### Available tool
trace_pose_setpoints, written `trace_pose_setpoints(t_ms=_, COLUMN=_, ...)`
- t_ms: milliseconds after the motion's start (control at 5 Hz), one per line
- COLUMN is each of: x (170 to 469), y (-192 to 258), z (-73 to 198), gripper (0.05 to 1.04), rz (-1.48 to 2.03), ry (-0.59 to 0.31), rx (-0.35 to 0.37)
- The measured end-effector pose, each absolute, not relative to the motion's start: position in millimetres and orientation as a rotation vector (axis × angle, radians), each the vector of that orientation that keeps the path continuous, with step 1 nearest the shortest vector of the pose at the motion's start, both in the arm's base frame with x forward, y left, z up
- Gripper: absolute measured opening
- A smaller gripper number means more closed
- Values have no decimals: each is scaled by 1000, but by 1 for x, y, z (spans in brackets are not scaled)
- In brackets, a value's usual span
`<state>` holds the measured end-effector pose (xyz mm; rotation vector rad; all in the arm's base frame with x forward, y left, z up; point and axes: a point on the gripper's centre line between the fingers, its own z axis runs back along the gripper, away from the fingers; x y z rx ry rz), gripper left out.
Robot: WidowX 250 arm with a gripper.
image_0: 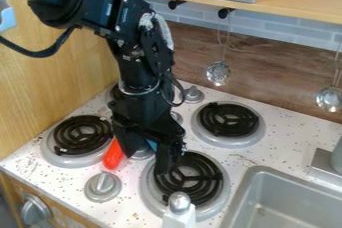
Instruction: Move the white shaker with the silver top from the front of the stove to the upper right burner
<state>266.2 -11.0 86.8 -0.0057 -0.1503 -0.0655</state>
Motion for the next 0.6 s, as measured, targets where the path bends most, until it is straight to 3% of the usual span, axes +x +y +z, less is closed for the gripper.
trace_pose_setpoints(t_ms=600, x=267, y=-11, z=86, gripper=1005, rz=-70, ry=-161, rx=-8)
